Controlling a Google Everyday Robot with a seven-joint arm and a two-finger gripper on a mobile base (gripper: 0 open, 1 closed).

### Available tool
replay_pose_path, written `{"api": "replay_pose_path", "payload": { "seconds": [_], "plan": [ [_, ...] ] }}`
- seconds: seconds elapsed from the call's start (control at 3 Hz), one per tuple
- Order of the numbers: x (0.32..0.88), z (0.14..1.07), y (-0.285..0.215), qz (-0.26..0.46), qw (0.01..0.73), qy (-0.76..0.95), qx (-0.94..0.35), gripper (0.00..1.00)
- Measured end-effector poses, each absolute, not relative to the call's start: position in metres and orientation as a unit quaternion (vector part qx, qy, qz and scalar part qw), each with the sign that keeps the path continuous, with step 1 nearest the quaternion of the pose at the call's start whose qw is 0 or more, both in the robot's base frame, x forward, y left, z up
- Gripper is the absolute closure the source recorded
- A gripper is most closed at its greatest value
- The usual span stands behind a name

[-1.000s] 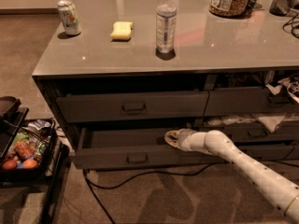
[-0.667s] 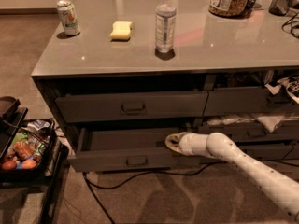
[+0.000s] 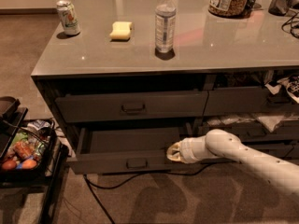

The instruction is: Open middle drawer

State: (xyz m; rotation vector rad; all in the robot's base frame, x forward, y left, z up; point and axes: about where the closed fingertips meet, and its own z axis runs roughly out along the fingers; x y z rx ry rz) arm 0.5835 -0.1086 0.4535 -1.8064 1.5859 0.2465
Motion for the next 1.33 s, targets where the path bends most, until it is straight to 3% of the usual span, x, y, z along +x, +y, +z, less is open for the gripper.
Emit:
{"api": "replay_pose_path", "payload": {
  "seconds": [0.67,1.33],
  "plan": [
    [0.561,0.452,-0.106,0.125,0.308,0.630,-0.702,1.00],
    [0.629,0.466,-0.114,0.028,0.392,0.581,-0.712,1.00]
  ]
}}
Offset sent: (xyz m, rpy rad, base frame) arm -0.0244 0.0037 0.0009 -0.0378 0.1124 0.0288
